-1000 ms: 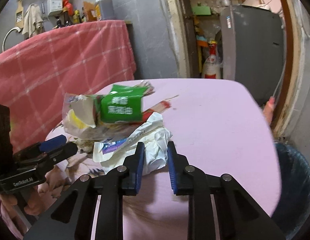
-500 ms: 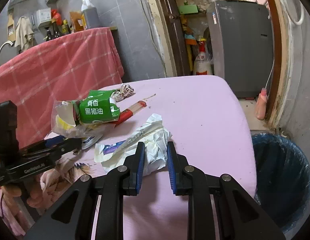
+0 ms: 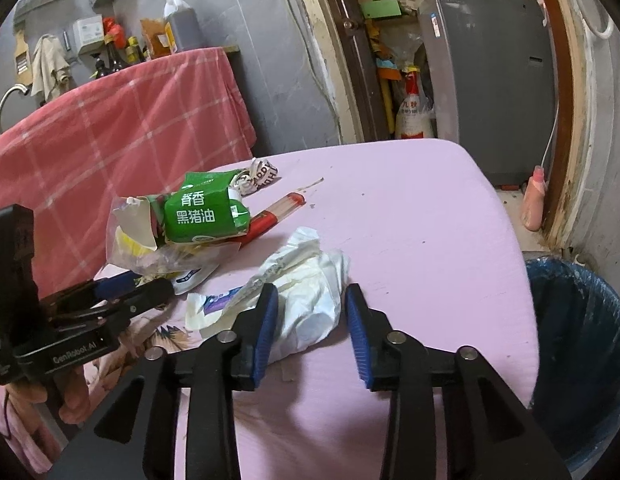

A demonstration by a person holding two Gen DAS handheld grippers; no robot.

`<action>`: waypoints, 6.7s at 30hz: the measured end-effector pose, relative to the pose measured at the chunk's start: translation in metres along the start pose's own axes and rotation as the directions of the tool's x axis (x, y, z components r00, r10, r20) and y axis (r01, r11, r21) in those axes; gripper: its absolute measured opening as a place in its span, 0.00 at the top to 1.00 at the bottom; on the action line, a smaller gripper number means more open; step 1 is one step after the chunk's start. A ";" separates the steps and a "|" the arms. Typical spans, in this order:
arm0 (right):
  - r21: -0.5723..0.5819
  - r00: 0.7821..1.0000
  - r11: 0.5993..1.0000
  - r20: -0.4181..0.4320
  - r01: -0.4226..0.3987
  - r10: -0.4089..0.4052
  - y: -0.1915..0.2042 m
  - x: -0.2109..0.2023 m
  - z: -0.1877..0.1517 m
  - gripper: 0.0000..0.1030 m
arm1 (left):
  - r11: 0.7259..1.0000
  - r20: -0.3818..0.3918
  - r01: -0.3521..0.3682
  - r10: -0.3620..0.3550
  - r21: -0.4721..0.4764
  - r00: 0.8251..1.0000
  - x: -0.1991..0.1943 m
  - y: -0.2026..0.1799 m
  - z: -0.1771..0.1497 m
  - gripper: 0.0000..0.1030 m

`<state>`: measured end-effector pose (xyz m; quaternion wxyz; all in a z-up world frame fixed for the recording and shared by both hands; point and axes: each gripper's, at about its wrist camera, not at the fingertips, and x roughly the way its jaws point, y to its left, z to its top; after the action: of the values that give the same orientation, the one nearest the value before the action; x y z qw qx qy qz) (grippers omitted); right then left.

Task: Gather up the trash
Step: 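Grasp the garlic bulb with the left tool while the right tool grasps the white tissue, then carry garlic and tissue over the blue bin and open both tools to drop them, then move both tools back to the trash pile on the table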

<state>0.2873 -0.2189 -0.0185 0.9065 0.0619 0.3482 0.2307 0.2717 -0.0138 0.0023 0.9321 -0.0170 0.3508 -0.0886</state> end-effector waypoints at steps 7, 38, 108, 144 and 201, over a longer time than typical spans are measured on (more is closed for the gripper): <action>-0.001 1.000 1.000 0.003 0.027 -0.027 0.009 0.003 -0.001 0.54 | 0.997 0.003 -0.050 0.050 0.065 0.999 0.003 -0.012 -0.006 0.56; -0.097 0.959 0.989 0.273 0.110 -0.080 0.018 -0.070 -0.019 0.93 | 0.999 0.293 0.027 -0.013 -0.046 0.956 -0.060 -0.060 -0.023 0.59; 0.273 0.890 0.876 0.119 0.397 -0.440 -0.211 -0.137 -0.100 0.88 | 0.975 -0.060 0.214 -0.211 0.050 0.976 0.083 -0.293 -0.032 0.55; 0.178 0.764 0.912 0.500 0.370 -0.408 -0.118 -0.206 -0.051 0.00 | 0.996 0.332 0.091 -0.081 -0.017 0.940 -0.050 -0.182 -0.005 0.03; -0.085 0.983 0.992 0.167 0.097 -0.081 0.063 0.012 0.067 0.11 | 0.954 0.237 -0.144 0.208 -0.262 0.949 -0.053 0.083 0.001 0.04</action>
<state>0.3157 -0.1541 0.0421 0.9432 0.0227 0.2643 0.2000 0.2460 0.0775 0.0298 0.9653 -0.1103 0.2330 0.0417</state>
